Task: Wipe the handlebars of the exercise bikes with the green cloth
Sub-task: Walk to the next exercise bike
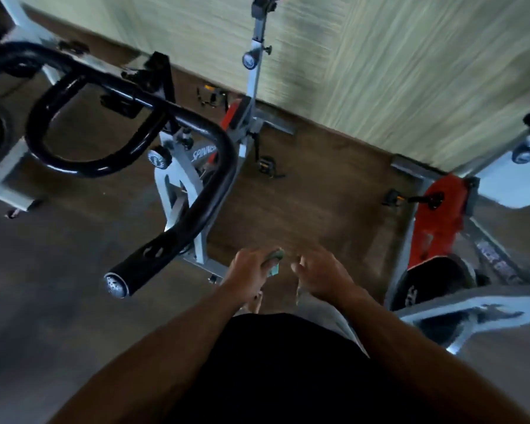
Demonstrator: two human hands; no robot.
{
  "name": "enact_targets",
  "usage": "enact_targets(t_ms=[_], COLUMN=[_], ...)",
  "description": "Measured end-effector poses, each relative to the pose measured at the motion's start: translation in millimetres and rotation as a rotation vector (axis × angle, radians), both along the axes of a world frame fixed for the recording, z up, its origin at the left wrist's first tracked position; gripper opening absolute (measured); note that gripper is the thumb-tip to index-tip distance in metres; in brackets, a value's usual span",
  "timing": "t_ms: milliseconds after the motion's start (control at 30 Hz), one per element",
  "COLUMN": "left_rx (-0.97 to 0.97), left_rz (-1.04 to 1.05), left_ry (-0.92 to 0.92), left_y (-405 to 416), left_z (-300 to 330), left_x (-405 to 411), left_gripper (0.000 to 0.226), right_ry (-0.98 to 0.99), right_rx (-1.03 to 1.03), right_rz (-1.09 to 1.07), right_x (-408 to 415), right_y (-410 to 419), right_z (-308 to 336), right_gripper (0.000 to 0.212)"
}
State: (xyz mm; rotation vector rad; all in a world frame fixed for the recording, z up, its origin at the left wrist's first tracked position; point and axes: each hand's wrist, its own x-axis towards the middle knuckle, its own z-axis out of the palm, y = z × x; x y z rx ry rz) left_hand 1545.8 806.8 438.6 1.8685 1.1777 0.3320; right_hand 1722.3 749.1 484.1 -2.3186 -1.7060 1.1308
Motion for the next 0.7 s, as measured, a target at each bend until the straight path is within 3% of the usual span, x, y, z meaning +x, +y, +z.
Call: enact_targets(t_ms=[367,700], left_rx=[0.018,0.116], left_rz=[0.606,0.931], left_ry=[0.040,0.095], left_y=[-10.0,-26.0], left_z=[19.3,38.0], left_x=[46.6,78.3], left_gripper=[0.029,0.029], right_ry=[0.124,0.141], right_rx=[0.017,0.085], right_rz=[0.610,0.954], right_x=[67.1,61.0], right_y=[107.8,149.3], right_z=[-6.7,-3.9], right_gripper=[0.037,0.036])
